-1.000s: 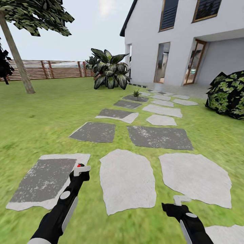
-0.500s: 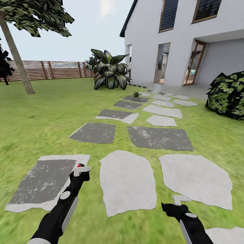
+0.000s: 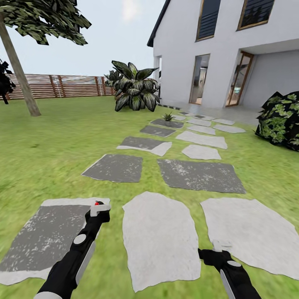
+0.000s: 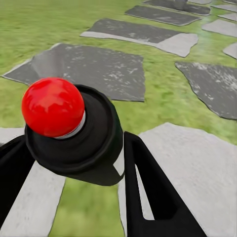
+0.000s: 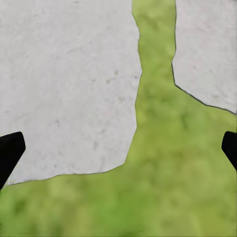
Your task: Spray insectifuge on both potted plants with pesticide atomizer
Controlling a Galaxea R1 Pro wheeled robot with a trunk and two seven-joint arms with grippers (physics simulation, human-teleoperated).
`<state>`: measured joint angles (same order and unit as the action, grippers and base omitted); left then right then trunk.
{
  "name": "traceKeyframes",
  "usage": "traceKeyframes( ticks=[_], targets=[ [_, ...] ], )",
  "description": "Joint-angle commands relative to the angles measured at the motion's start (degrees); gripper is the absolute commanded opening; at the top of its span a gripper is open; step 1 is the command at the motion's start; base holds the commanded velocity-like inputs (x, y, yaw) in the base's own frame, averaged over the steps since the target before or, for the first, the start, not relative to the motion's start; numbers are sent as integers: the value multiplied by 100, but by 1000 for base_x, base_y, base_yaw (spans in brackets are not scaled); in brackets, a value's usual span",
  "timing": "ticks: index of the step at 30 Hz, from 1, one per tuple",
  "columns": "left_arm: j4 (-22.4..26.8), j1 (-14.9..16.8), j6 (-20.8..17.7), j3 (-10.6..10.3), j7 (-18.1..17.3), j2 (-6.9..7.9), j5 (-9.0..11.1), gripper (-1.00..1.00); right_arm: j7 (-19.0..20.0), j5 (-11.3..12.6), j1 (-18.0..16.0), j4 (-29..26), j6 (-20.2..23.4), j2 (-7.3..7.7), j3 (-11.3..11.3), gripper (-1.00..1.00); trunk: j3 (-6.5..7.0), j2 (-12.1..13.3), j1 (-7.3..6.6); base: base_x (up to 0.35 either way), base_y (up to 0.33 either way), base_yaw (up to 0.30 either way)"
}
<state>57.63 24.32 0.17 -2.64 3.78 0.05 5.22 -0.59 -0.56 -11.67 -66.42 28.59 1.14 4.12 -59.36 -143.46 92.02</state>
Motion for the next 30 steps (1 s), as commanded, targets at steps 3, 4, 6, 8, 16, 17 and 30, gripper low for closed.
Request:
traceKeyframes(
  ticks=[3, 4, 6, 8, 16, 17, 30],
  targets=[
    [2, 2, -109, -18, 44, 4, 50, -100, -9, 1, -2, -10, 32, 1, 1, 100, 18, 2, 4, 333, 99, 0],
    [2, 2, -122, -18, 44, 4, 50, -100, -10, 2, -2, -11, 32, 1, 1, 100, 27, 2, 4, 333, 103, 0],
    [2, 2, -137, -17, 44, 4, 50, -100, -10, 3, -2, -11, 32, 1, 1, 100, 44, 2, 4, 333, 104, 0],
    [2, 2, -141, -17, 44, 4, 50, -100, -11, 3, -2, -11, 32, 1, 1, 100, 62, 2, 4, 333, 106, 0],
    [2, 2, -141, -23, 44, 4, 50, -100, -11, 5, -2, -5, 32, 1, -2, 100, 120, 2, 4, 333, 107, 0],
    [2, 2, -141, -24, 44, 4, 50, -100, -11, 8, -2, -6, 32, -1, -1, 100, 122, 2, 4, 333, 107, 0],
    [2, 2, -140, -26, 41, 4, 50, -100, -8, 30, -2, -4, 32, 1, -2, 100, 123, 2, 4, 333, 107, 0]
  ],
)
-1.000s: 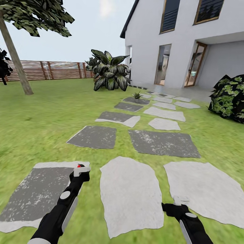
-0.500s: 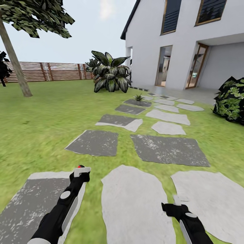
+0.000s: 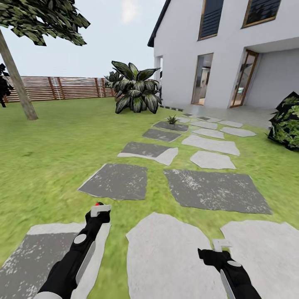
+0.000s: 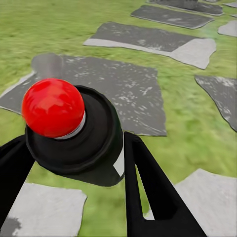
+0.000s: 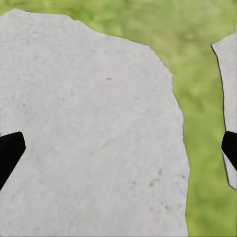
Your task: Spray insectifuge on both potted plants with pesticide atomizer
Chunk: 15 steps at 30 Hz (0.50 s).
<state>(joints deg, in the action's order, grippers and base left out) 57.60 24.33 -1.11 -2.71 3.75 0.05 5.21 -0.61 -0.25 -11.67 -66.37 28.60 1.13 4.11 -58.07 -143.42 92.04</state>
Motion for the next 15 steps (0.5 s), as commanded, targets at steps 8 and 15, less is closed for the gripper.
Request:
traceKeyframes(
  ticks=[8, 15],
  targets=[
    [6, 2, -12, -19, 47, 4, 50, -100, -7, 7, -2, -9, 32, 1, 2, 100, -6, -2, 2, 333, 107, 0],
    [6, 2, -12, -19, 46, 4, 50, -100, -5, 7, -2, -7, 32, 1, 2, 100, -6, -2, 2, 333, 107, 0]
  ],
)
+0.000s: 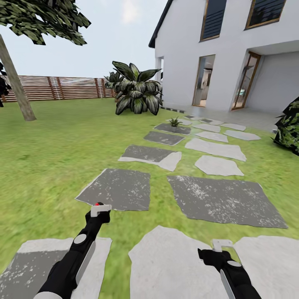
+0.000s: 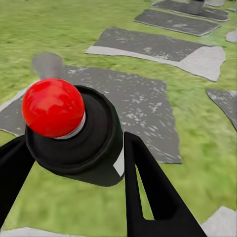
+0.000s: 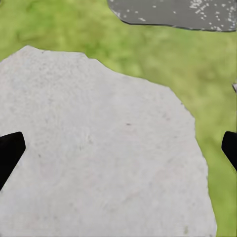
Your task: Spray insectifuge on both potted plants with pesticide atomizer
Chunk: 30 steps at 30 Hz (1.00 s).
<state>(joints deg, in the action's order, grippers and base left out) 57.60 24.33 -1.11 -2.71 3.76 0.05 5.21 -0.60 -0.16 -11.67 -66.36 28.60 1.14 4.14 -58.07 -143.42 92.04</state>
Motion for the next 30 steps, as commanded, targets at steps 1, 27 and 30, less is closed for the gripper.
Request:
traceKeyframes(
  ticks=[1, 27, 30],
  targets=[
    [6, 2, -12, -19, 43, 4, 50, -100, -6, -1, -2, -9, 32, 1, -4, 100, -6, -2, 2, 333, 107, 0],
    [6, 2, -12, -19, 45, 4, 50, -100, -6, -1, -2, -9, 32, 1, -4, 100, -6, -2, 2, 333, 107, -1],
    [6, 2, -12, -19, 45, 4, 50, -100, -5, 5, -2, -9, 31, 1, -2, 100, -6, -2, 2, 333, 107, -168]
  ],
)
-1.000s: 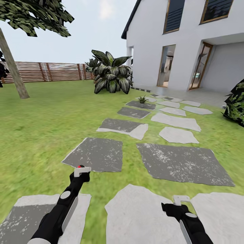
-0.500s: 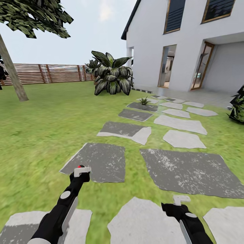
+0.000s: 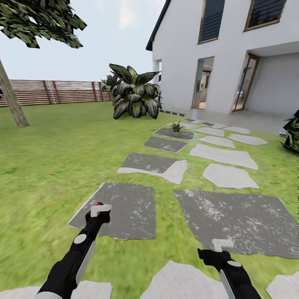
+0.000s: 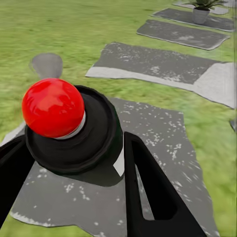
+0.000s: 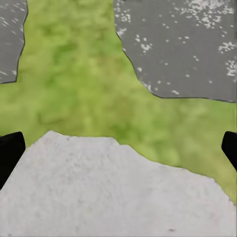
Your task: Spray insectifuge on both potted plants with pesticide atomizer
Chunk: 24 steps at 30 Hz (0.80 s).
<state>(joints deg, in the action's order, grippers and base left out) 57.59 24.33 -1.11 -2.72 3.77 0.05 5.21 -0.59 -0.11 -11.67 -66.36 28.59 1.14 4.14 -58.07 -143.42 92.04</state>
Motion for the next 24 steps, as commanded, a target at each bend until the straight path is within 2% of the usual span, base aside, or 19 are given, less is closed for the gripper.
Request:
traceKeyframes(
  ticks=[1, 6, 24],
  targets=[
    [6, 1, -12, -18, 44, 4, 50, -100, -7, 0, -2, -8, 32, -1, -1, 100, -6, -2, 2, 333, 107, -223],
    [6, 1, -12, -18, 43, 4, 50, -100, -7, 2, -2, -8, 33, -1, -2, 100, -6, -2, 2, 333, 107, -138],
    [6, 1, -12, -18, 44, 4, 50, -100, -3, -43, -2, -4, 24, 0, -10, 100, -7, -2, 2, 333, 107, -4]
  ],
)
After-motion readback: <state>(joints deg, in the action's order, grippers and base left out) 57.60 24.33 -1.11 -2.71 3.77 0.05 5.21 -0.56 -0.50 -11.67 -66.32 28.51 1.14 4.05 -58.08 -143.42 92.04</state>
